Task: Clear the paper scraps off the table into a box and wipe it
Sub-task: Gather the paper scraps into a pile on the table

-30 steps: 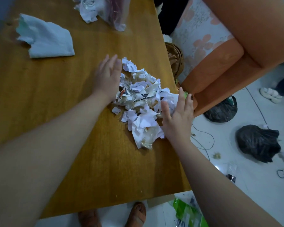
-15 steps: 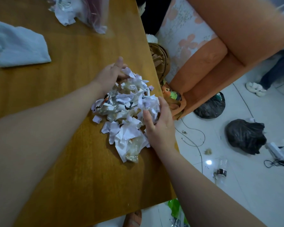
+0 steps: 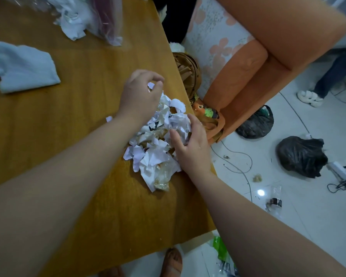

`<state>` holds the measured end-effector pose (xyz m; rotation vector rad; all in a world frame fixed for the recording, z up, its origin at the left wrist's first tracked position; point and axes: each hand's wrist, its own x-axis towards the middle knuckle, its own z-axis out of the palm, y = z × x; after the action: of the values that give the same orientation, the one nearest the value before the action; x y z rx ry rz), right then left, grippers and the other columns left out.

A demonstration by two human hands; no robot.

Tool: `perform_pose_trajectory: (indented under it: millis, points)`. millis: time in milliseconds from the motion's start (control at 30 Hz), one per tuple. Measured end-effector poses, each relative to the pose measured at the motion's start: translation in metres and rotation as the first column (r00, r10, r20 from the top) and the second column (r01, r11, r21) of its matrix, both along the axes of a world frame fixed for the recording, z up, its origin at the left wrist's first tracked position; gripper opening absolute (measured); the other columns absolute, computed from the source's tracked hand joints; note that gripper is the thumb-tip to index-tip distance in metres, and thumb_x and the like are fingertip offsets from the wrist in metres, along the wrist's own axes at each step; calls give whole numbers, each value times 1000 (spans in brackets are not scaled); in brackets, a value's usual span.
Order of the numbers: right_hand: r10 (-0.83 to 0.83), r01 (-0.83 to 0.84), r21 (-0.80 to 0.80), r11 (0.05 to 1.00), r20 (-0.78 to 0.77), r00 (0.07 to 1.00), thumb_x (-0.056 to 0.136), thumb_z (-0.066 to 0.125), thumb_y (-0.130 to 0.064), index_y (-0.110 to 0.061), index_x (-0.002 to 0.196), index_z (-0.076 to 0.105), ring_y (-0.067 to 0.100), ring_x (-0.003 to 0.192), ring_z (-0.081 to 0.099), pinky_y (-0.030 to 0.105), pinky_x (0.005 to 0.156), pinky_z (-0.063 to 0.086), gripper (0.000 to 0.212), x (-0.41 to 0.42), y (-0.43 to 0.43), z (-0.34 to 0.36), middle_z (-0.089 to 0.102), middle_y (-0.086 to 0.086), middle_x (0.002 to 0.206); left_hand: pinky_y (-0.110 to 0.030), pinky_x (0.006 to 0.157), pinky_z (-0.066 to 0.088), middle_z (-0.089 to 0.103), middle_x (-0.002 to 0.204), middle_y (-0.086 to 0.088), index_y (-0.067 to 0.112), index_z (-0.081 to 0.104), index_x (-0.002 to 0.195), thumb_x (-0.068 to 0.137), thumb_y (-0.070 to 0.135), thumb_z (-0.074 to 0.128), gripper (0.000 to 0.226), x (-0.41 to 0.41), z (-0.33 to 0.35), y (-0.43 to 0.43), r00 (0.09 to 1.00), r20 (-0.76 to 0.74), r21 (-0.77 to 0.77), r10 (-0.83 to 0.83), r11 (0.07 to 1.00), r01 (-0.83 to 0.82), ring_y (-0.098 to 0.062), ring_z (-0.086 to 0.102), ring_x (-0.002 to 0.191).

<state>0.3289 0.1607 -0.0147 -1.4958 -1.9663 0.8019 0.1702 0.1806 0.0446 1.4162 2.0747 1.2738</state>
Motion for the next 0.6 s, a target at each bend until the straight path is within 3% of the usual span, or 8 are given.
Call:
perform_pose_trajectory:
  millis: [133, 233, 367, 433, 500, 600]
  points:
    - [50, -60, -90, 994, -103, 993, 91, 46, -51, -23, 141, 35, 13, 133, 37, 24, 101, 29, 59, 6, 8, 5, 42, 0, 143, -23, 90, 39, 62, 114, 2, 17, 66, 105, 91, 19, 47, 23, 43, 0, -11, 989, 69, -88, -130, 987, 136, -12, 53, 109]
    - [-111, 61, -184, 981, -273, 956, 93, 49, -37, -22, 134, 46, 14, 125, 48, 37, 105, 41, 44, 23, 17, 12, 53, -2, 135, -23, 87, 39, 64, 115, 0, 18, 64, 109, 91, 19, 47, 25, 73, -2, -16, 973, 15, -142, -229, 963, 229, -15, 55, 109]
    - [-443, 348, -289, 892, -400, 802, 92, 48, -15, -13, 112, 65, 13, 98, 63, 35, 90, 53, 26, 69, 25, 19, 68, 1, 104, -21, 87, 45, 67, 110, 1, 18, 63, 110, 92, 18, 48, 24, 118, 2, -16, 938, 54, -138, -343, 928, 347, -12, 59, 103]
    - [-515, 365, -382, 849, -446, 732, 90, 48, -9, -12, 98, 70, 12, 85, 65, 31, 80, 55, 23, 94, 27, 17, 68, 1, 90, -22, 87, 47, 67, 111, 2, 20, 61, 114, 92, 19, 48, 26, 148, 0, -15, 905, 113, -160, -409, 892, 423, -12, 60, 103]
    - [-540, 347, -447, 824, -439, 718, 86, 50, -8, -16, 86, 71, 19, 84, 66, 36, 76, 55, 23, 116, 26, 13, 70, 5, 87, -19, 84, 41, 65, 116, 4, 23, 58, 119, 92, 20, 47, 30, 181, -8, -11, 881, 153, -211, -448, 856, 472, -11, 58, 107]
    - [-560, 347, -493, 798, -394, 729, 84, 46, -11, -16, 94, 68, 26, 86, 66, 39, 69, 52, 25, 149, 23, -1, 70, 9, 90, -19, 88, 38, 62, 125, 1, 21, 58, 123, 93, 18, 45, 33, 230, -22, -1, 866, 256, -282, -429, 824, 492, -14, 55, 115]
